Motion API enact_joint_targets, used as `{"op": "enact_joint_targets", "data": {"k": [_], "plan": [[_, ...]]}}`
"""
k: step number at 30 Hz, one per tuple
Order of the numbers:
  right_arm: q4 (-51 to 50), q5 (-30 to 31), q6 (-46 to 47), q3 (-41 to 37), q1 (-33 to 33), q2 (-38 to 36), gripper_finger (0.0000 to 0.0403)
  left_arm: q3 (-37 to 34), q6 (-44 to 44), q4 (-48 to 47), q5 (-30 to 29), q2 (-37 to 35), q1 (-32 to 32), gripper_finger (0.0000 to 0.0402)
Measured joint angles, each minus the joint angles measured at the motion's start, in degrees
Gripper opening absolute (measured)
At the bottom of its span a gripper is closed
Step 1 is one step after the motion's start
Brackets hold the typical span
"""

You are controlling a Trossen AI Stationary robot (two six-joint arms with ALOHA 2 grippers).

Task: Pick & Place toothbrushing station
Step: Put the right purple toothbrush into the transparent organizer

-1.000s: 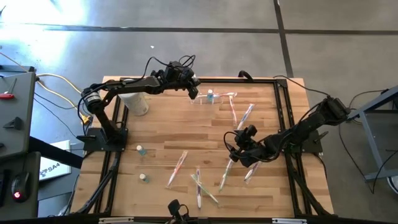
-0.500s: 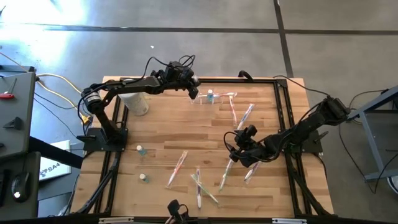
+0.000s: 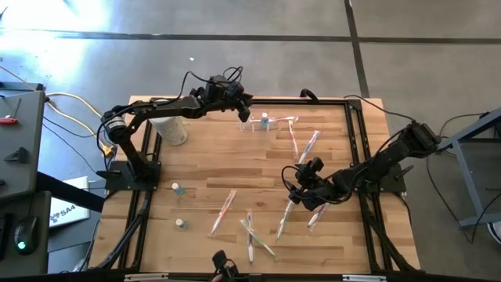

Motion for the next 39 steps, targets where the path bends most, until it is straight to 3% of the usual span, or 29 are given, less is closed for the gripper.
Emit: {"op": "enact_joint_targets", "data": {"k": [8,11,21,26,30,33,36,39], "plan": [[-0.02,3.72,-4.47,0.00,0.43,-0.34,0.0340,0.00,4.29,0.49,0.03,-4.82,0.00,0.0118],[0.16,1.48,-4.57,0.00,0.66,-0.48,0.0340,0.00,4.86,-0.12,0.03,-7.47,0.00,0.0118],[-3.87,-19.35,-7.03,-0.02,-0.85,-2.44,0.0337,0.09,14.44,-8.99,-0.03,-16.00,-5.15,0.0118],[-4.45,-40.74,-8.74,-0.02,-1.29,-5.96,0.0327,0.09,14.72,-14.14,-0.02,-18.30,-8.29,0.0118],[-4.22,-57.46,-3.93,0.02,-1.22,-8.27,0.0325,0.09,14.67,-18.18,-0.08,-18.62,-10.51,0.0118],[-4.24,-66.60,0.18,0.02,-1.22,-8.80,0.0325,0.07,14.54,-21.23,-0.07,-18.57,-11.73,0.0118],[-4.28,-70.89,2.50,0.02,-1.01,-8.85,0.0325,0.07,14.54,-24.14,-0.19,-18.57,-12.81,0.0118],[-5.40,-69.30,3.00,0.02,-0.39,-8.85,0.0325,0.04,14.51,-25.64,-0.21,-18.54,-13.94,0.0118]]}}
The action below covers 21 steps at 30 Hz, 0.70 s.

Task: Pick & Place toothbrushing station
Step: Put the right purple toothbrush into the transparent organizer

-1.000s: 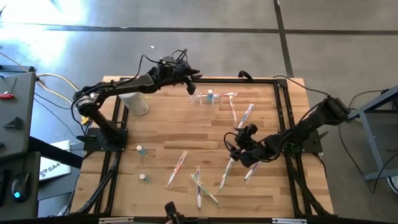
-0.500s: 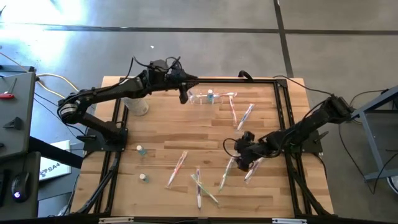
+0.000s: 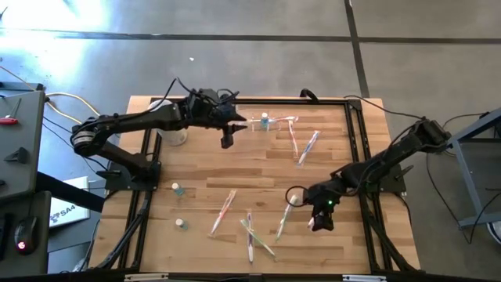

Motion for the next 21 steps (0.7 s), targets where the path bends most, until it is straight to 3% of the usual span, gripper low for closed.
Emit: {"op": "enact_joint_targets", "data": {"k": [4,13,21], "plan": [[-2.45,6.69,-3.77,0.00,1.42,0.00,0.0325,0.00,-0.09,-1.15,0.20,0.00,-0.92,0.0118],[-5.12,14.31,-27.62,-0.02,8.49,0.02,0.0325,0.00,-0.69,-3.23,0.15,0.00,-1.10,0.0118],[-15.53,27.93,-29.00,-0.02,12.74,2.86,0.0325,0.00,-1.30,-5.10,0.13,0.00,-1.10,0.0118]]}}
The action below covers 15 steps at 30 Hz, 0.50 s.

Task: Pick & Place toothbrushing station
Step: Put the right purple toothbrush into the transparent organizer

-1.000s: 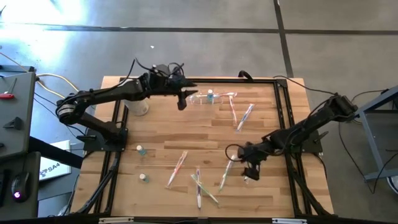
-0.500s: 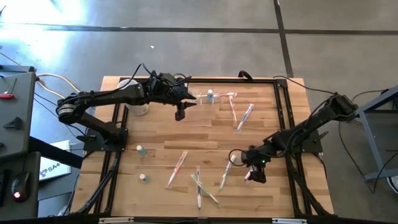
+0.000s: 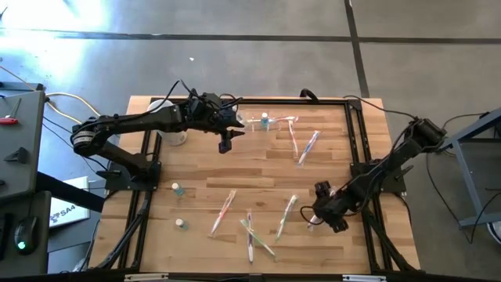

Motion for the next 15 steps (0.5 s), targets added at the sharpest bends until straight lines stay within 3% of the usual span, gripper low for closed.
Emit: {"op": "enact_joint_targets", "data": {"k": [7,12,15], "plan": [[-1.32,3.77,4.53,-0.02,-0.74,3.44,0.0325,0.00,-0.02,0.08,0.00,0.00,0.00,0.0118],[-1.50,-3.98,1.43,-0.02,-0.55,8.10,0.0325,0.00,-0.02,0.05,0.00,0.00,0.00,0.0118],[-0.91,-5.60,-0.17,0.33,-0.58,11.17,0.0325,0.00,-0.04,-0.13,-0.02,0.02,0.00,0.0118]]}}
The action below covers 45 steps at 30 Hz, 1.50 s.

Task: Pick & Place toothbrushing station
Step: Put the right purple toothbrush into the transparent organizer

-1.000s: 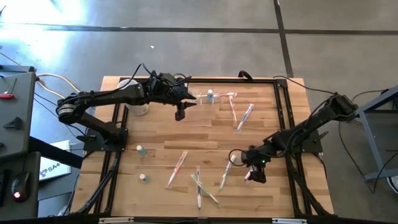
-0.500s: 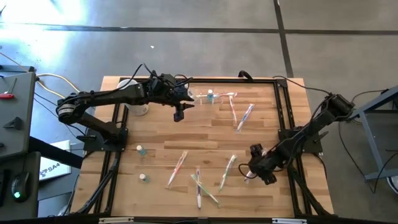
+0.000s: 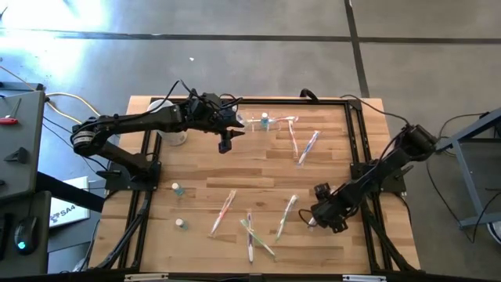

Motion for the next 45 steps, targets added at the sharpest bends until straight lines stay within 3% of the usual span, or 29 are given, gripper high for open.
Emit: {"op": "enact_joint_targets", "data": {"k": [13,28,40,45], "plan": [[0.13,1.70,1.11,0.24,-0.44,2.31,0.0310,0.00,-0.09,-0.05,-0.05,0.02,0.00,0.0118],[1.79,2.10,0.74,0.13,0.19,2.31,0.0201,0.00,-0.02,-0.90,0.02,0.02,0.00,0.0118],[3.12,4.90,11.10,0.04,0.19,2.31,0.0029,0.00,-0.30,-3.30,1.81,0.02,0.02,0.0118],[2.62,7.73,12.52,0.04,0.21,2.31,0.0031,0.00,-1.92,-2.96,5.06,0.02,0.02,0.0118]]}}
